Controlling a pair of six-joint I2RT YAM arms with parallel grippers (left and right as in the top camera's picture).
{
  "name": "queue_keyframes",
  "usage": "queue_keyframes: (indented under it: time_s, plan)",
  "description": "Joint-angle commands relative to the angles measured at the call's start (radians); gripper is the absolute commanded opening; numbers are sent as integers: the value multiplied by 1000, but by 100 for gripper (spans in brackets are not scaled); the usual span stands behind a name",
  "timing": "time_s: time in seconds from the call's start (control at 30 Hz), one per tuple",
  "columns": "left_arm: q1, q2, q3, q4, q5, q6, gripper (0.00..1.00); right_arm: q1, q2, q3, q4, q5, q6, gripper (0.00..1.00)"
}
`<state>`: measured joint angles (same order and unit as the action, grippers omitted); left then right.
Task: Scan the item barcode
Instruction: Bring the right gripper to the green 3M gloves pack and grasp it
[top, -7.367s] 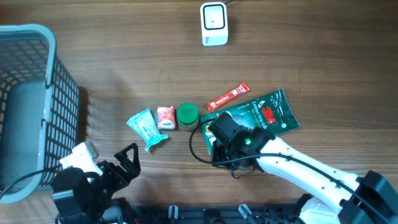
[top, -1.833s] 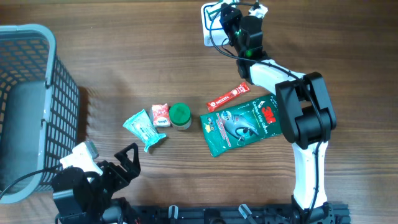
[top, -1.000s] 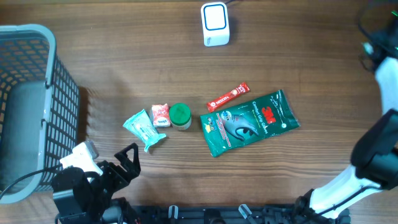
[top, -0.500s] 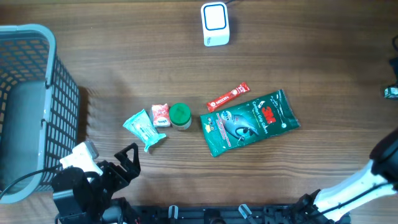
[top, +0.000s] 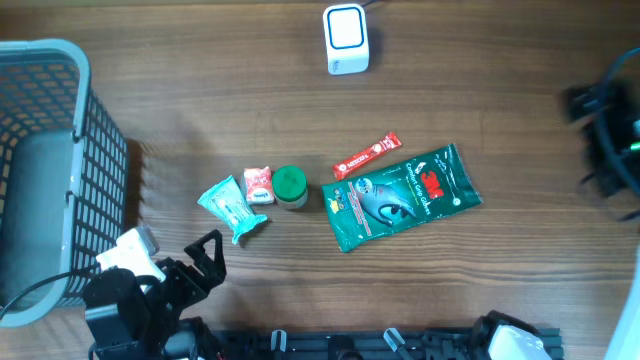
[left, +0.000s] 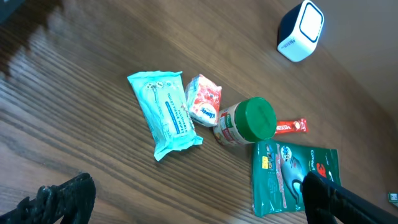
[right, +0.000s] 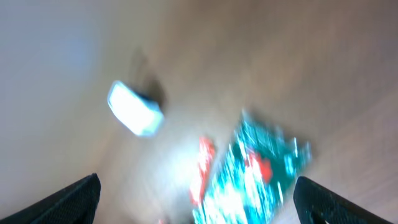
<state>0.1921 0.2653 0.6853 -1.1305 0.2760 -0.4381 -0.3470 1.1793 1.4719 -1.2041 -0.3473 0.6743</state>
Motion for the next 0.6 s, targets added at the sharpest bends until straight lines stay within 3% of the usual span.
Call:
queue_keyframes:
  time_s: [0.0, 0.13, 0.23, 0.4, 0.57]
  plan:
    - [2, -2, -2, 3, 11, 19, 100, 231, 82, -136, -19, 103, 211, 99]
    - [2, -2, -2, 3, 11, 19, 100, 490, 223, -177, -12, 178, 413, 94]
    - [2, -2, -2, 3, 12, 19, 100, 646, 381, -177, -25, 236, 586, 98]
    - [2, -2, -2, 3, 12, 19, 100, 675, 613, -179, -11, 251, 633, 100]
    - [2, -2, -2, 3, 11, 19, 100, 675, 763, -179, 180, 255, 583, 100]
